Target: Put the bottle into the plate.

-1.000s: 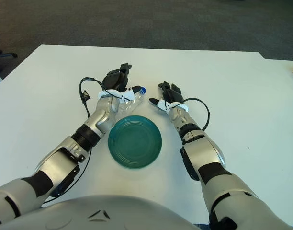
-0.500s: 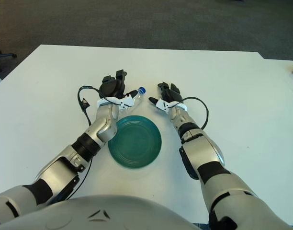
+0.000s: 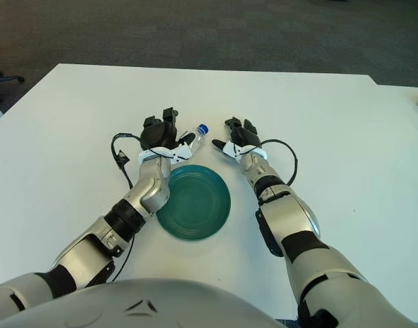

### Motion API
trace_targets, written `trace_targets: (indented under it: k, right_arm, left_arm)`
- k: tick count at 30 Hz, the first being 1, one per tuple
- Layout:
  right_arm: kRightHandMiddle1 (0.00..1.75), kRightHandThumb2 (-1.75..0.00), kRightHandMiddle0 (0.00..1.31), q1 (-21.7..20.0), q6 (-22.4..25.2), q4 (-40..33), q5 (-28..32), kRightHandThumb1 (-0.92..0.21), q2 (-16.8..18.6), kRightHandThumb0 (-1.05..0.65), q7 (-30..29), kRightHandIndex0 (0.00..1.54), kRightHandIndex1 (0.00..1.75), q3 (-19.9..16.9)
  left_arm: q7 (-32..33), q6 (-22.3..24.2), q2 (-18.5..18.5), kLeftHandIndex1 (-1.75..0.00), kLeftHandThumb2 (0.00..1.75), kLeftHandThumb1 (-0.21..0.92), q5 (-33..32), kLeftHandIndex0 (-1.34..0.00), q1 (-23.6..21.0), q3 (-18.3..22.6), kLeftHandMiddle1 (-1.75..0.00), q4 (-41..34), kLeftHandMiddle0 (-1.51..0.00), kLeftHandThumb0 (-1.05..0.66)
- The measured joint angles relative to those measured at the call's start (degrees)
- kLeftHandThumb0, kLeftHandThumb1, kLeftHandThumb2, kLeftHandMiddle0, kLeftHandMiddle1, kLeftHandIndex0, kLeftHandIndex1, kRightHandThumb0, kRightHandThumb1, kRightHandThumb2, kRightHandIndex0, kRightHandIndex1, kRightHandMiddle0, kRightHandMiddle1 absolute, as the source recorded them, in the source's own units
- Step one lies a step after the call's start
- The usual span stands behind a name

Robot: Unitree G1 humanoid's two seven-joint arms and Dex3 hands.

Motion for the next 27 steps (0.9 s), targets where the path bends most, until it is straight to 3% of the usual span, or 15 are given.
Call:
trace_targets:
  k: [9,19,27]
  right_arm:
    - [0.88,-0.45,0.03,0.32,-0.95,0.00,-0.01,-0.92,0.02,-0.76,-0.51,0.60,0.12,-0.63]
    - [0.88,-0.50,0.01,0.82,-2.13,-0.01,0.04,-0.92,-0.12,-0.78,-0.97,0.60,0.12,-1.11]
    - [0.86,-0.49,0.00,1.17,-2.89,-0.12,0.18,-0.92,-0.14,-0.76,-0.95,0.59,0.12,-1.95]
  left_arm:
    - [-1.15,2.04,-0.20,-0.97,0.71,0.92,1.17,0.00,1.35,-2.00,-0.78,-2.22,-0.18,-1.05]
    - [-2.72,3.18,0.00,-1.21,0.70,0.92,2.61,0.00,5.02,-4.76,-0.90,-5.78,-0.17,-1.04]
    - [-3.37,3.15,0.54,-1.08,0.73,0.92,3.79,0.00,8.66,-7.27,-0.91,-8.26,-0.13,-1.05]
